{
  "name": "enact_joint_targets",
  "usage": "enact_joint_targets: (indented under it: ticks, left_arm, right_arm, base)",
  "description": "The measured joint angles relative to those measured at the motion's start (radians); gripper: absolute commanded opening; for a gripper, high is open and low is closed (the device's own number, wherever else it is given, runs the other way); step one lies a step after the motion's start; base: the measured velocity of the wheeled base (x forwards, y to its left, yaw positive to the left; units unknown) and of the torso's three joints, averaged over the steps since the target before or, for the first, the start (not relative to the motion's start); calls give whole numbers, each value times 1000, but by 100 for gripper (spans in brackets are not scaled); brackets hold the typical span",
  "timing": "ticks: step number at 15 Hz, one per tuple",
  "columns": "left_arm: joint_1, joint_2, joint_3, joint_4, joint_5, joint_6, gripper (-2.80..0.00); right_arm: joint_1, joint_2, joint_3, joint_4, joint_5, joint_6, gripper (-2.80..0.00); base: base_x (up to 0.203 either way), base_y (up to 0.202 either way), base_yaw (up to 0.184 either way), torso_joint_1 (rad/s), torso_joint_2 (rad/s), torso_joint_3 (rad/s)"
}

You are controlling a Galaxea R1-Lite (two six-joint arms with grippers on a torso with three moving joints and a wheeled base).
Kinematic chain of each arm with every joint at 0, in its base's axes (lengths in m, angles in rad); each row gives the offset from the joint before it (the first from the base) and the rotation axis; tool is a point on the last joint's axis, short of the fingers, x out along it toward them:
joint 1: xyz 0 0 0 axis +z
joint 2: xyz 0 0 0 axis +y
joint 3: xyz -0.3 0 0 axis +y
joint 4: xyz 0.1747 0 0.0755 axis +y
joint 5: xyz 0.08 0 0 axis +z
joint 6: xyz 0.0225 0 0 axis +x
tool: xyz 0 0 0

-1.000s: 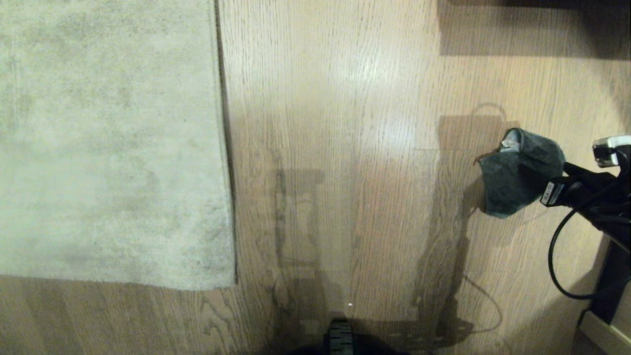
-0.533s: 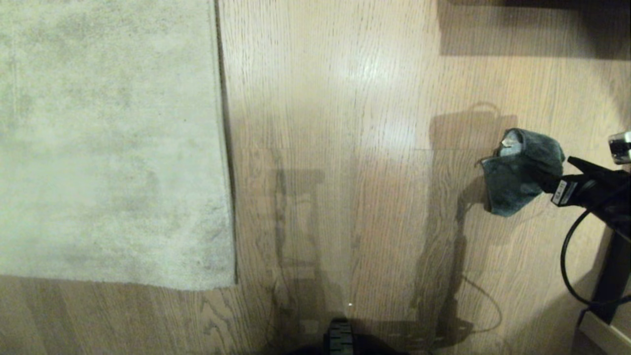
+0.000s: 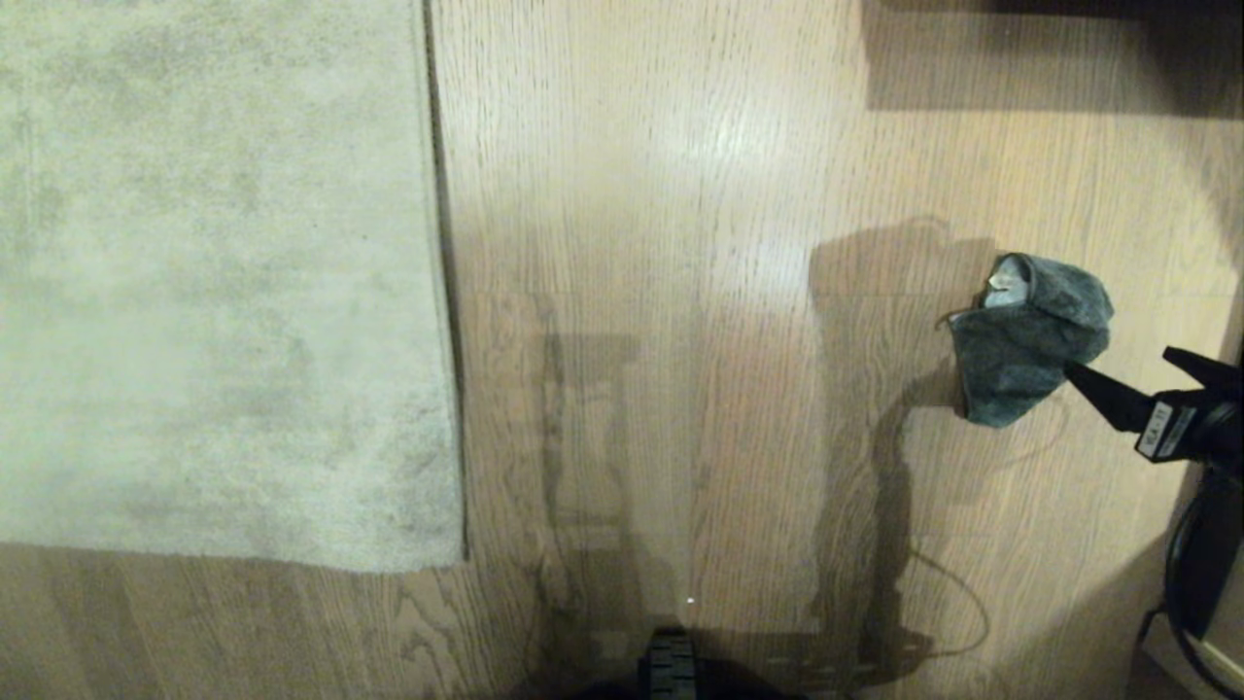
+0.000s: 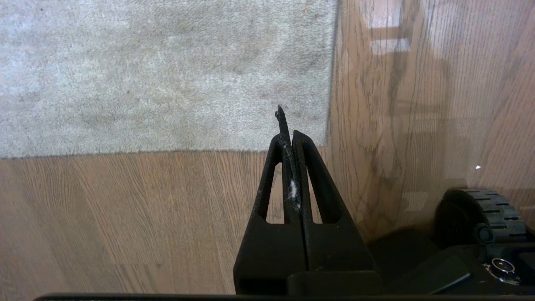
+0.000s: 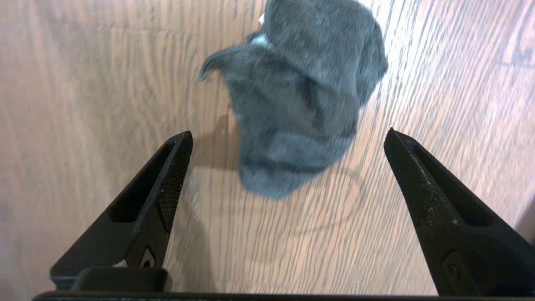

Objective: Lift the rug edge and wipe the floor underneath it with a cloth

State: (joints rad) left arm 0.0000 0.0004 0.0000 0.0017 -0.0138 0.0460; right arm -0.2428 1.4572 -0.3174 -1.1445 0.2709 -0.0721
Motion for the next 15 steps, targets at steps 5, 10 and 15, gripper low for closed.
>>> enact_joint_targets:
  ticks: [5, 10, 15]
  left_arm:
    - [0, 0, 0, 0, 0, 0, -280]
    - [0, 0, 0, 0, 0, 0, -280]
    - [0, 0, 0, 0, 0, 0, -280]
  right_arm:
    - [0, -69, 64, 0, 0, -9, -280]
    - [0, -120, 113, 0, 1, -38, -280]
    - [0, -179, 207, -4, 0, -37, -280]
  base:
    - [0, 0, 0, 0, 0, 0]
    - [0, 0, 0, 0, 0, 0]
    - [0, 0, 0, 0, 0, 0]
